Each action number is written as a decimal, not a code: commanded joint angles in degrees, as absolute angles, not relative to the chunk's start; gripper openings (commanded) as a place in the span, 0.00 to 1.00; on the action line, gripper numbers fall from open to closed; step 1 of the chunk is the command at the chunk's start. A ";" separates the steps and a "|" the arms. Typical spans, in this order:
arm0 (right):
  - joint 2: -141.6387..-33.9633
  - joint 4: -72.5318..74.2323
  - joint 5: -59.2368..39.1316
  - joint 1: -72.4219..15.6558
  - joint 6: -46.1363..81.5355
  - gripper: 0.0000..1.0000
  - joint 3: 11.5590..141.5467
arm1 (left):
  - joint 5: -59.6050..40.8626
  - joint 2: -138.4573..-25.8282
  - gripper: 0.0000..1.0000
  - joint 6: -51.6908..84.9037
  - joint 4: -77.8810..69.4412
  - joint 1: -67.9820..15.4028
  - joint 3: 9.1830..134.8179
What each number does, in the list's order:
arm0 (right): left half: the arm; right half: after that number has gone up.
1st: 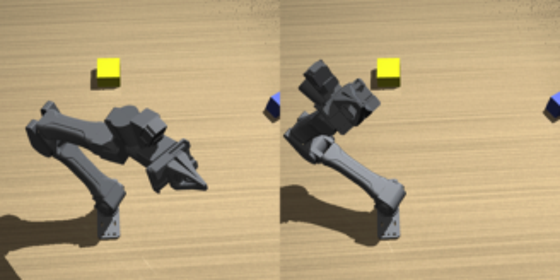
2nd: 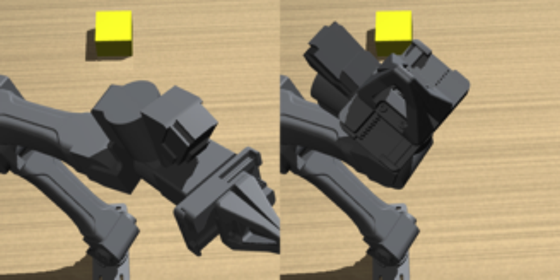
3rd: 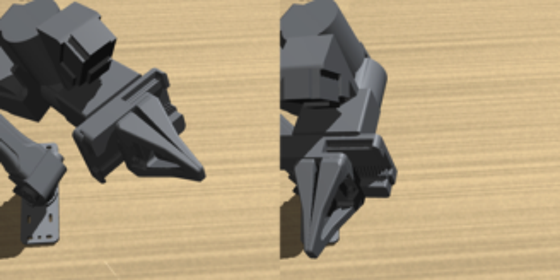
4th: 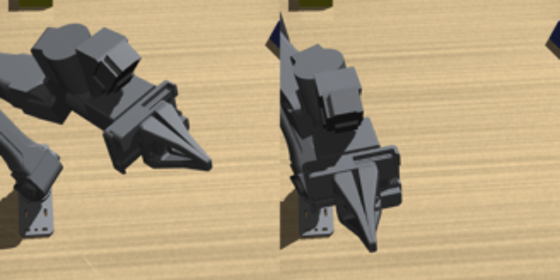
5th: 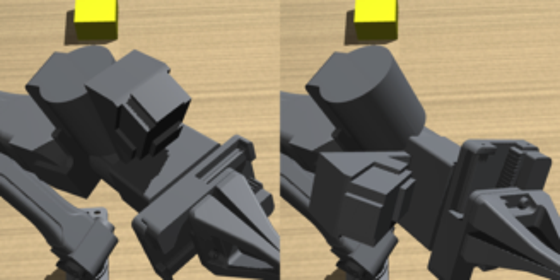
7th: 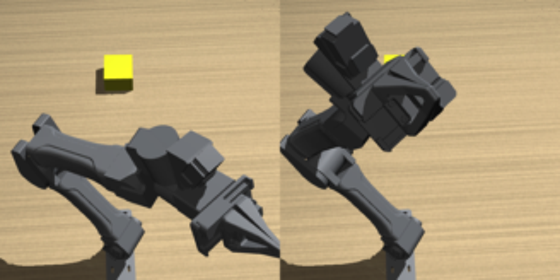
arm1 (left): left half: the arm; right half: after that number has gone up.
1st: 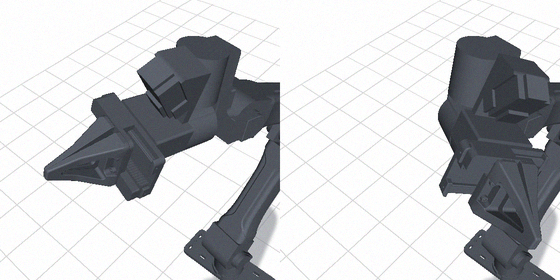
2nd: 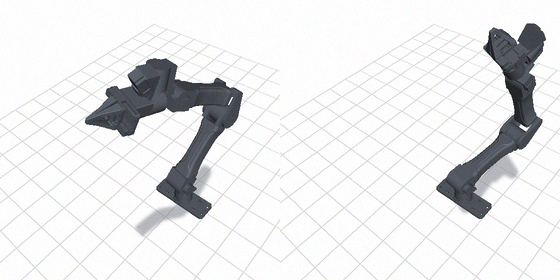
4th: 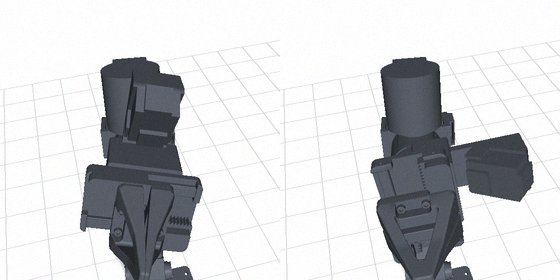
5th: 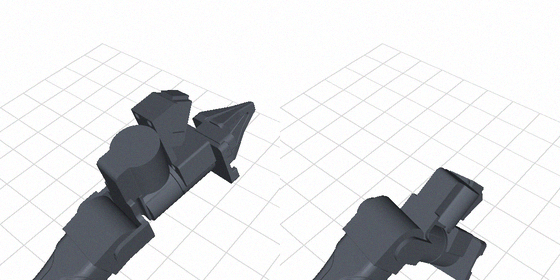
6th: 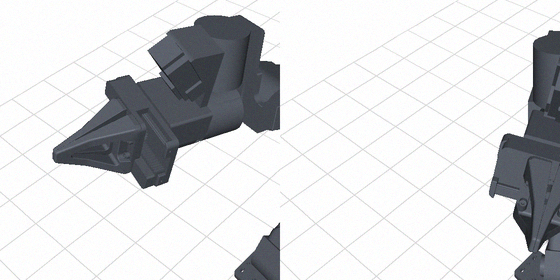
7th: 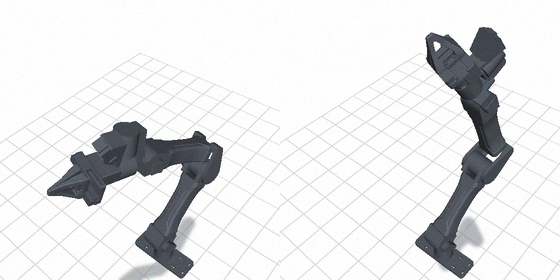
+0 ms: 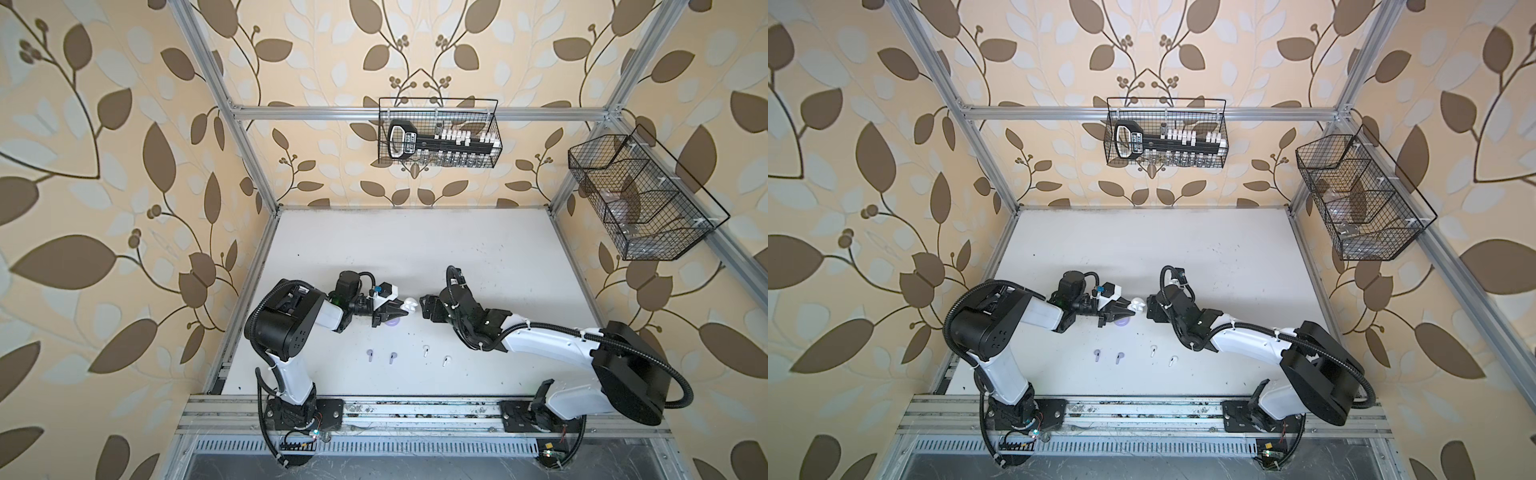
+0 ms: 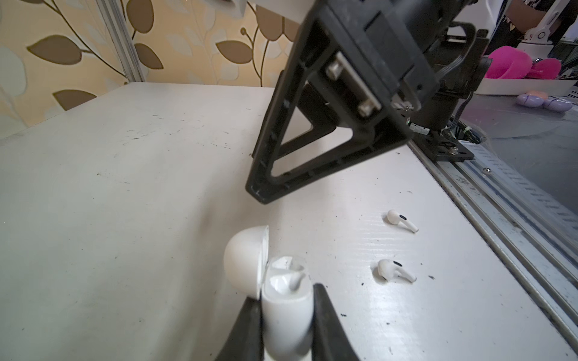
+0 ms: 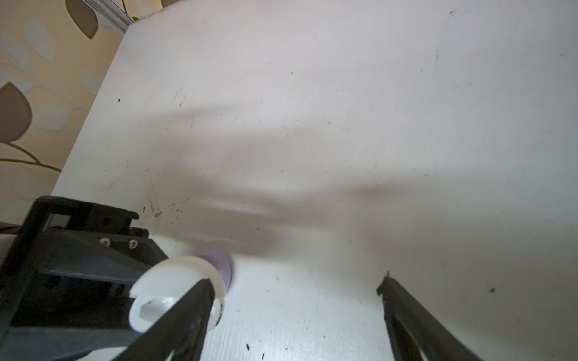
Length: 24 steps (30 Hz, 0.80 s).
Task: Insert the wireless bluetooth earbuds into the charging case
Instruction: 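Flip the white case lid open with the right gripper, then withdraw the right gripper and move it over the white earbuds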
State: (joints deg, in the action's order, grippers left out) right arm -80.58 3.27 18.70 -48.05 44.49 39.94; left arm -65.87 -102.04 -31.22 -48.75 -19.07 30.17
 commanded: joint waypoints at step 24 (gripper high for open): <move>-74.03 -37.72 24.55 -67.75 82.76 0.78 43.97 | -66.25 -99.49 0.00 -34.12 -53.26 -20.43 28.12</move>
State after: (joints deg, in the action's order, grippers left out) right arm -73.10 -36.10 25.69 -66.00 73.58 45.56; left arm -65.60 -101.71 -32.97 -51.20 -19.94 28.60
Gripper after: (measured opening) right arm 0.786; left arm 0.232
